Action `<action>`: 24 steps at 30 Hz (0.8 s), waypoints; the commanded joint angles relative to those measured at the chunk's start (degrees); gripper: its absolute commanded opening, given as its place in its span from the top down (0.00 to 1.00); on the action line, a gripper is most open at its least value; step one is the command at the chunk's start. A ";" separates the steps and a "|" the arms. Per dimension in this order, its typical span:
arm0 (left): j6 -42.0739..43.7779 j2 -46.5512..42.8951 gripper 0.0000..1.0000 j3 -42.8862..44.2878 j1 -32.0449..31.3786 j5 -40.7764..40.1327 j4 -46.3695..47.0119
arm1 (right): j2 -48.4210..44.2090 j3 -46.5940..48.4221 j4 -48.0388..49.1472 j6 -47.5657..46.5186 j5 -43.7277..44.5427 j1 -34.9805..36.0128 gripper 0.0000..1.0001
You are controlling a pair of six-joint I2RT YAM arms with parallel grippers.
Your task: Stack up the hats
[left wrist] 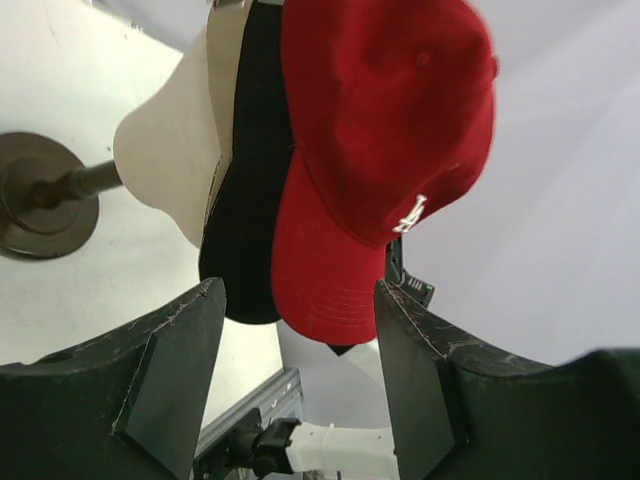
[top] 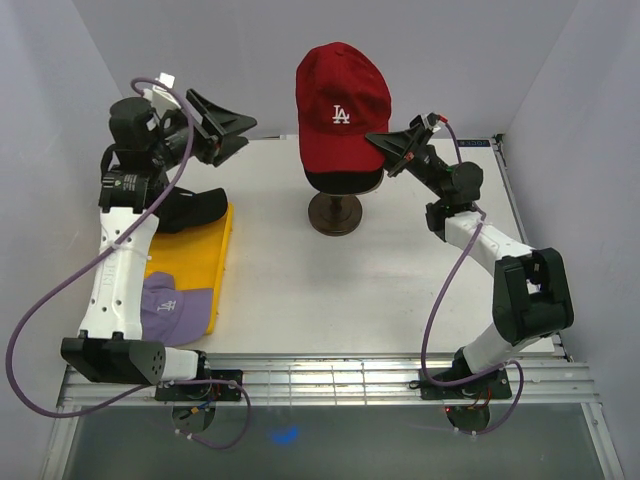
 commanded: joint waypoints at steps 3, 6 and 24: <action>0.93 0.94 0.29 -3.11 -5.77 -1.61 6.04 | -2.74 -1.23 2.41 1.71 -1.27 -1.15 0.92; 1.10 1.73 0.30 -3.55 -7.53 -2.32 7.01 | -3.09 -2.11 1.71 1.27 -1.89 -1.42 0.92; 0.14 2.17 0.32 -10.23 -14.04 -4.60 12.82 | -5.64 -4.31 -11.12 -6.55 -5.76 -2.21 0.92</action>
